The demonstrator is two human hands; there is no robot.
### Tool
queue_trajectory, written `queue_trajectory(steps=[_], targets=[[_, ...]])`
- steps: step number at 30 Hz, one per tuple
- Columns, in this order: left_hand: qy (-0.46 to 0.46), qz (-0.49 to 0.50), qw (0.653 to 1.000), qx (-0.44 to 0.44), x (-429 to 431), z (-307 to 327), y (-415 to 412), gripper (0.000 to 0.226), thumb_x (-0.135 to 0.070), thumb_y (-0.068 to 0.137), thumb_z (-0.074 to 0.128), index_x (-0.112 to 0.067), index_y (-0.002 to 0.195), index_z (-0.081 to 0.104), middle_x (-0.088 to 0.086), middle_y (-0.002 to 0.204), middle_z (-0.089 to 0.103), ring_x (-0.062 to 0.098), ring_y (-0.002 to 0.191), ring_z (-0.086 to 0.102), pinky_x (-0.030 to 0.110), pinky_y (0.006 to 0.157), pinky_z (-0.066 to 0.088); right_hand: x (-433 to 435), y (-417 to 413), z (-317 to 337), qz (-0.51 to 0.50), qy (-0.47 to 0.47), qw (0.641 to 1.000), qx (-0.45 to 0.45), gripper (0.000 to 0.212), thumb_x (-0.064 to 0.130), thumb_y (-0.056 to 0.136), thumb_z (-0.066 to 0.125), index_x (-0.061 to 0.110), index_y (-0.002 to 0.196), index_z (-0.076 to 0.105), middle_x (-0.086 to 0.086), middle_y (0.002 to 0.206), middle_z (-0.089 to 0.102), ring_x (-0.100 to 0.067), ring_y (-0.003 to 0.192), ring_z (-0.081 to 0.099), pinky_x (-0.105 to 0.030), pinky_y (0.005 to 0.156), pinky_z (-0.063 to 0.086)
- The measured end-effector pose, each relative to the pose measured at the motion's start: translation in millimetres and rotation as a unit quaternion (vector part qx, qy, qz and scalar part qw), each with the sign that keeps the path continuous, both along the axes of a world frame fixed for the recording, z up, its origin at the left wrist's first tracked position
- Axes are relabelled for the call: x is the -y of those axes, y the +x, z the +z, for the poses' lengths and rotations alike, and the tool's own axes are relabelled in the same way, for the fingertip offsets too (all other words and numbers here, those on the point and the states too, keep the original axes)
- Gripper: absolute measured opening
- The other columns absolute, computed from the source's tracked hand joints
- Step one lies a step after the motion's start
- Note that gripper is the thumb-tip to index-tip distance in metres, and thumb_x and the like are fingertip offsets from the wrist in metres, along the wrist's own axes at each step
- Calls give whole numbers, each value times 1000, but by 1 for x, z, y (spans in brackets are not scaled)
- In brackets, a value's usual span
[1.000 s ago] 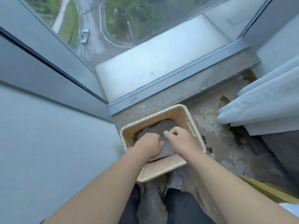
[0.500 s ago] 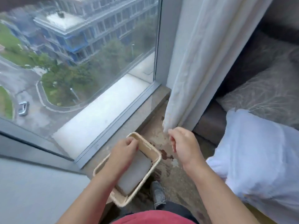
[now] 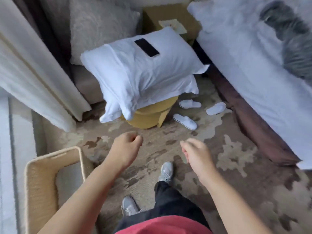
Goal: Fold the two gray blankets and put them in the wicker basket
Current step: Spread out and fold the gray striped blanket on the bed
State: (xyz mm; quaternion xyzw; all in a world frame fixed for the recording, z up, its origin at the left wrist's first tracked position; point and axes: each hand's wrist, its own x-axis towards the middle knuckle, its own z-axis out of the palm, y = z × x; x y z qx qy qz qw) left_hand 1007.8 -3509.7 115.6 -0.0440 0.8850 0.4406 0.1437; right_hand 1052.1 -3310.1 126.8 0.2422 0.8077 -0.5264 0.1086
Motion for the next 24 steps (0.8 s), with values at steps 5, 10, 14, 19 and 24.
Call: queue_trajectory(steps=[5, 10, 14, 19, 24], targets=[[-52, -186, 981, 12, -115, 3, 38, 25, -18, 88, 47, -4, 67, 52, 2, 57, 51, 12, 53, 43, 19, 49, 34, -127, 22, 49, -93, 66, 989, -99, 33, 39, 76, 50, 13, 58, 39, 3, 54, 35, -16, 54, 33, -31, 57, 27], [-88, -299, 950, 0, -242, 2, 65, 27, -18, 89, 47, -14, 62, 48, -5, 55, 47, 5, 54, 42, 19, 52, 33, -269, 91, 64, -202, 70, 969, -127, 31, 41, 73, 50, 15, 57, 44, 5, 54, 38, -15, 53, 37, -33, 57, 30], [-96, -352, 931, 6, -366, -1, 94, 30, -19, 92, 47, -13, 62, 49, -4, 59, 49, 8, 57, 45, 22, 54, 34, -385, 162, 60, -277, 61, 951, -125, 34, 38, 78, 52, 15, 54, 44, -2, 56, 39, -17, 54, 39, -34, 60, 30], [-86, -458, 884, -33, -524, 18, 140, 32, -26, 94, 46, -5, 72, 54, -1, 58, 50, 8, 53, 43, 21, 50, 31, -510, 247, 49, -403, 35, 911, -79, 38, 24, 87, 54, 16, 52, 41, -3, 54, 39, -18, 52, 38, -31, 60, 30], [-58, -537, 841, -24, -650, 20, 155, 33, -27, 92, 49, -16, 61, 49, -13, 46, 47, 2, 45, 43, 14, 48, 35, -574, 324, 3, -465, -32, 884, 24, 35, 24, 92, 51, 15, 60, 43, -8, 59, 39, -17, 56, 36, -31, 59, 29]])
